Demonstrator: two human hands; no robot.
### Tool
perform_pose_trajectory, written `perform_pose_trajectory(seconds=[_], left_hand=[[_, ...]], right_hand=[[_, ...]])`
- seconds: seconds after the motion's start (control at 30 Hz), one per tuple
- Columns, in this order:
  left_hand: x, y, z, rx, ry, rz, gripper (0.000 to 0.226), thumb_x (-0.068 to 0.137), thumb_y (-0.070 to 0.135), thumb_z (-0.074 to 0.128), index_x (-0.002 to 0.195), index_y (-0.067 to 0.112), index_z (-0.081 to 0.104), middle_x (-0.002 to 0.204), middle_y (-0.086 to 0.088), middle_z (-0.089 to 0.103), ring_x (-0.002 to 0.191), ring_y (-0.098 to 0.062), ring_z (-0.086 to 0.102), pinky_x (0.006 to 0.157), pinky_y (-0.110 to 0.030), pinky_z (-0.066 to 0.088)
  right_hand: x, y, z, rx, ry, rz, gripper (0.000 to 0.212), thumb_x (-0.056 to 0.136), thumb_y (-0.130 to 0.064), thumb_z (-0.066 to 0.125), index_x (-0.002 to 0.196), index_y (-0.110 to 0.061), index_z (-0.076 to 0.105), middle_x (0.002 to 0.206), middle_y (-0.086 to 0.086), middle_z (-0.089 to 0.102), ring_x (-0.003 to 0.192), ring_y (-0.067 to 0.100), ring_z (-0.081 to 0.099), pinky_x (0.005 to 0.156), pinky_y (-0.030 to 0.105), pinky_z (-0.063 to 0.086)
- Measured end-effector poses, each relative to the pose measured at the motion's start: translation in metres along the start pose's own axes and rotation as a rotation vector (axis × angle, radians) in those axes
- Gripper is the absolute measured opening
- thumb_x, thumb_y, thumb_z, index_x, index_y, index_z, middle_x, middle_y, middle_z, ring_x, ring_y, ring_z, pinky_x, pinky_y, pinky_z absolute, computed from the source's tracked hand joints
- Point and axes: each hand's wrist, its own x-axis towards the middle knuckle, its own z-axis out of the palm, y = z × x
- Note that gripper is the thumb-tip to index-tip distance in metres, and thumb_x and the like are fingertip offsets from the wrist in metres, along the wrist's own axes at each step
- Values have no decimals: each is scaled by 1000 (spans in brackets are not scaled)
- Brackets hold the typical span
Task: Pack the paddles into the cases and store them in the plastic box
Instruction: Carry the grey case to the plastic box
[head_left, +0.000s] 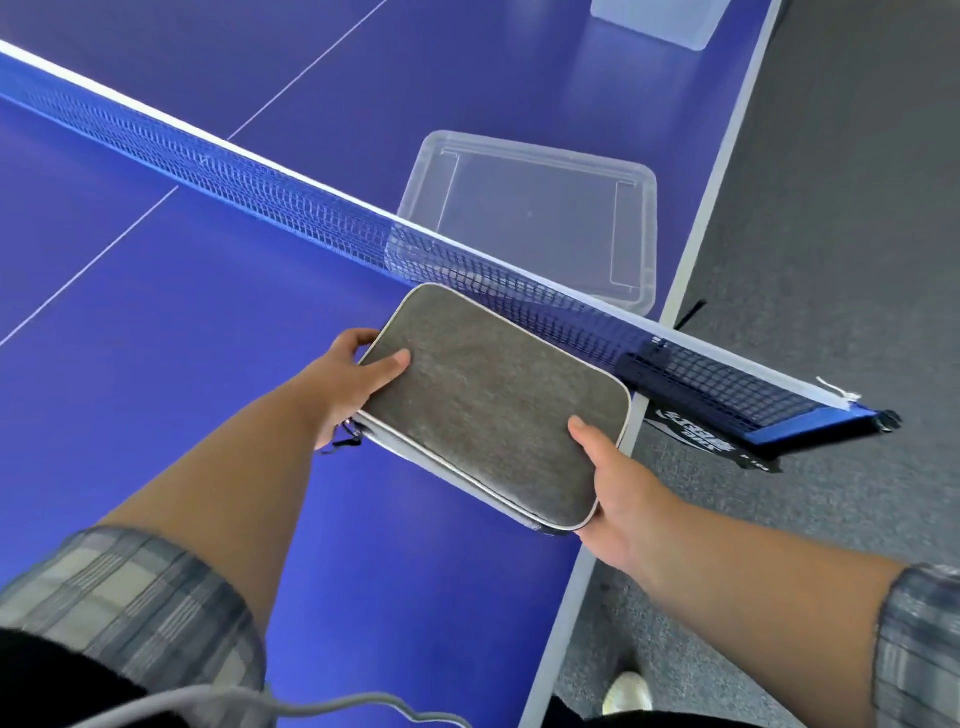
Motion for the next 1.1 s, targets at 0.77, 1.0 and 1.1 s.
perform_pose_trajectory(seconds=[0.77, 1.0, 1.1], left_hand=[[-179, 280, 328, -148, -25, 447, 47, 86, 55, 66, 127, 38, 50, 114, 10, 69, 90, -11, 73, 63, -32, 58], [-182, 333, 448, -310, -147, 389, 60, 83, 50, 73, 135, 33, 47, 117, 5, 70, 97, -19, 72, 67, -37, 59], [-172, 364, 477, -313, -96, 393, 69, 83, 50, 72, 141, 29, 42, 124, 1, 65, 103, -23, 69, 80, -43, 58]], right_hand=[[-163, -310, -313, -78, 0, -524, 33, 89, -45, 71, 103, -15, 70, 80, 0, 79, 66, 20, 77, 45, 34, 56], [-159, -402, -430, -25, 5, -587, 23, 92, -30, 57, 106, -16, 70, 82, 0, 80, 70, 20, 77, 49, 36, 58], [-149, -438, -444, -48, -2, -652, 20, 97, -28, 57, 112, -25, 68, 99, -1, 79, 80, 20, 78, 52, 37, 59]])
